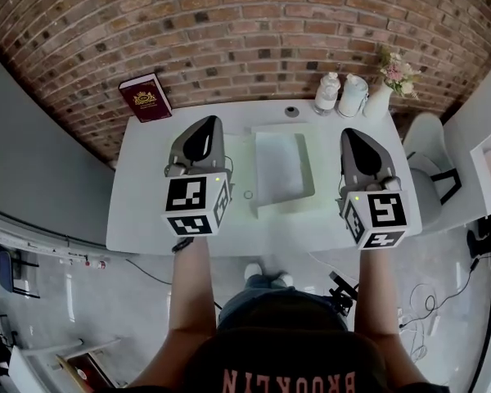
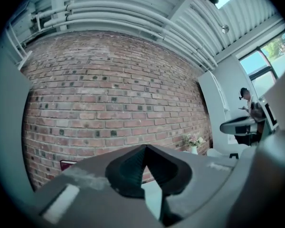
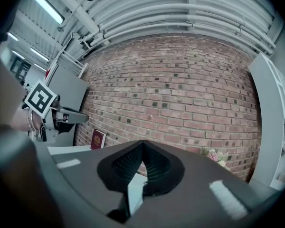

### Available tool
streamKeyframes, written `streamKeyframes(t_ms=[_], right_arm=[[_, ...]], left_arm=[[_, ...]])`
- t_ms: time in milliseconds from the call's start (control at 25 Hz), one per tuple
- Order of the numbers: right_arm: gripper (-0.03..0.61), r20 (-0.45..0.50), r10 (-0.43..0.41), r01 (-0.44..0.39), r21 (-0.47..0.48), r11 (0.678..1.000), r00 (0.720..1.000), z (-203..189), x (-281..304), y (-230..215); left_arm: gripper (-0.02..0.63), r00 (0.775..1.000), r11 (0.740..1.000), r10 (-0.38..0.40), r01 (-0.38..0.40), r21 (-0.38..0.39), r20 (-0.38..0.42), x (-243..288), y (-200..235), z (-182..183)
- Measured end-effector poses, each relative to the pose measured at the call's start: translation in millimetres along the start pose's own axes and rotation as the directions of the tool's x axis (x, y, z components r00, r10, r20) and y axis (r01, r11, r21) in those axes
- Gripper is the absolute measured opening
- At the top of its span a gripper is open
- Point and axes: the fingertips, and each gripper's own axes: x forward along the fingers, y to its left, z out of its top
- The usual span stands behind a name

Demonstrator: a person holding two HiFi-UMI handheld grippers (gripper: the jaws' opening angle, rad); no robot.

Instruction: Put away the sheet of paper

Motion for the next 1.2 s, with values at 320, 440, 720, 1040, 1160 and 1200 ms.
streamKeyframes(t_ms=[320, 440, 720, 1040, 1160, 1200], right_arm=[[-0.003, 0.028, 0.004, -0.003, -0.033, 0.999, 1.0, 21.0, -6.8, -9.8], [-0.003, 0.022, -0.013, 0.014, -0.035, 0.999, 1.0, 20.1, -4.0, -11.5], [-0.003, 0.032, -0.032, 0.032, -0.017, 0.999, 0.999, 21.6, -0.5, -15.8], [-0.002, 0.042, -0.05, 0.05, -0.002, 0.999, 0.998, 20.7, -2.2, -26.7], [-0.003, 0.048, -0.051, 0.051, 0.0, 0.999, 0.998, 22.0, -2.4, -28.1], [-0.002, 0.049, -0.053, 0.053, 0.001, 0.999, 0.997, 22.1, -2.2, -28.6]], left_arm=[[-0.006, 0.997, 1.0, -0.015, 0.013, 0.025, 0.076, 0.3, -10.8, 35.2], [-0.006, 0.996, 0.999, -0.016, 0.014, 0.03, 0.083, 1.4, -8.0, 39.3], [-0.006, 0.995, 0.999, -0.039, 0.036, 0.031, 0.092, 5.9, -8.9, 42.3], [-0.006, 0.993, 0.997, -0.072, 0.072, -0.002, 0.089, 11.0, -13.0, 39.4], [-0.006, 0.993, 0.997, -0.077, 0.077, 0.01, 0.089, 11.6, -15.2, 41.0], [-0.006, 0.993, 0.997, -0.079, 0.079, 0.013, 0.09, 12.2, -15.8, 41.5]])
